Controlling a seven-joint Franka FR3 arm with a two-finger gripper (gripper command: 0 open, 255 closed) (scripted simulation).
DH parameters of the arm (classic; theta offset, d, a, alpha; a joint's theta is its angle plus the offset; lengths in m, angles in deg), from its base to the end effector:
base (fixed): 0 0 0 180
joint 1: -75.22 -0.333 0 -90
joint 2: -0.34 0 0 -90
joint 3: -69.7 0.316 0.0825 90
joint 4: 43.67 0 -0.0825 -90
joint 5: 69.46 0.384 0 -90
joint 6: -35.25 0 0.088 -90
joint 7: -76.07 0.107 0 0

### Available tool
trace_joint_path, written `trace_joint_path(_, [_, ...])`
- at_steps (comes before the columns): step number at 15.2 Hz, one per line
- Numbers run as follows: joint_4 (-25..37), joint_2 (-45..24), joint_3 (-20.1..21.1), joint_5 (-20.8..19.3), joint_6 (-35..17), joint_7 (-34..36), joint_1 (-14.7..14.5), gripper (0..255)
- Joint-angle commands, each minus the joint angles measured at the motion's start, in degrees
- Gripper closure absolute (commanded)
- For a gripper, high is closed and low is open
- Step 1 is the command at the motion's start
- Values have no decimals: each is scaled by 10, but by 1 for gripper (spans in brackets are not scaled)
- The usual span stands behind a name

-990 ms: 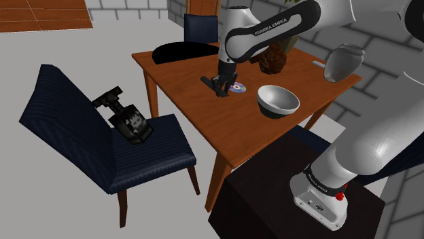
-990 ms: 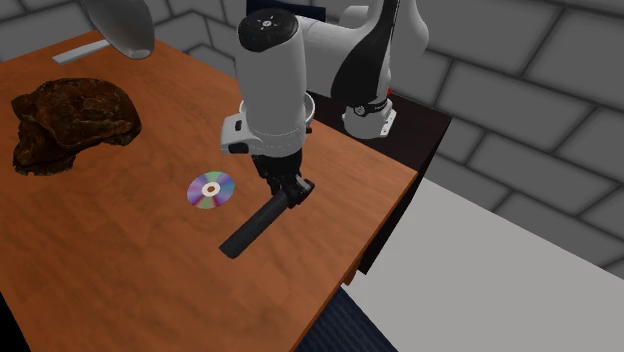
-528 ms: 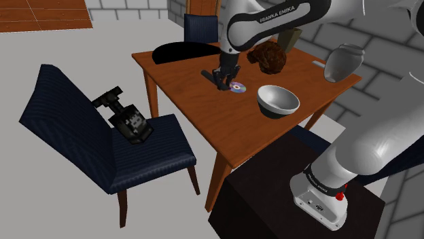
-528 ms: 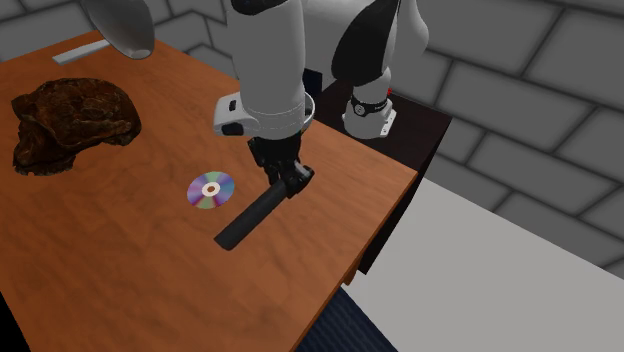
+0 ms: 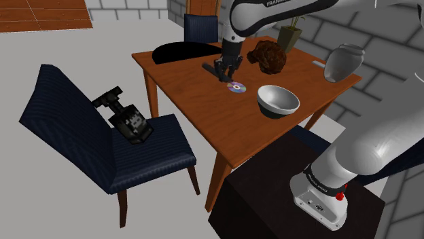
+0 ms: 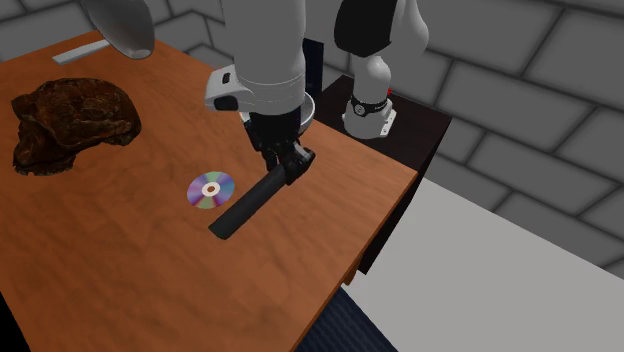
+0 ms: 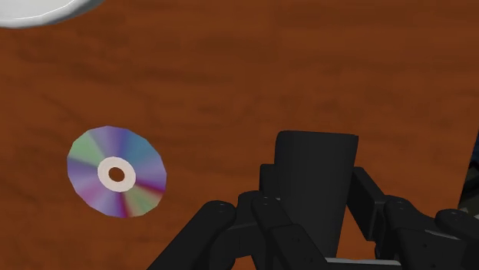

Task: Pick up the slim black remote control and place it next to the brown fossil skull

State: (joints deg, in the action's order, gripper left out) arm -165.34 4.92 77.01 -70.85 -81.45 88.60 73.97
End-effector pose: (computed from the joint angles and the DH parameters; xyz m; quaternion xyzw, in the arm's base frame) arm 0.5180 0.0775 0.4452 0.9994 -0.0294 -0.0008 0.0163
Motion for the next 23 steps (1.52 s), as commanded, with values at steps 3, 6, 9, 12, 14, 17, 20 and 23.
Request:
trace_joint_path(3, [23,8,-1,1,31,-3,1,255])
trace_joint_path(6, [41,13,-1,2,54,-4,1,255])
trace_joint_path(9, [59,17,-1,3,77,-5,1,255])
trace_joint_path(12, [79,20,-2,3,99,-6,1,255])
trace_joint_path(14, [93,22,-2,4,115,-6,1,255])
trace_joint_path(17, [115,23,-2,4,138,-7,1,255])
trace_joint_path(20, [138,23,-2,4,161,-8,1,255])
trace_joint_path(23, [157,22,-2,4,179,-8,1,255])
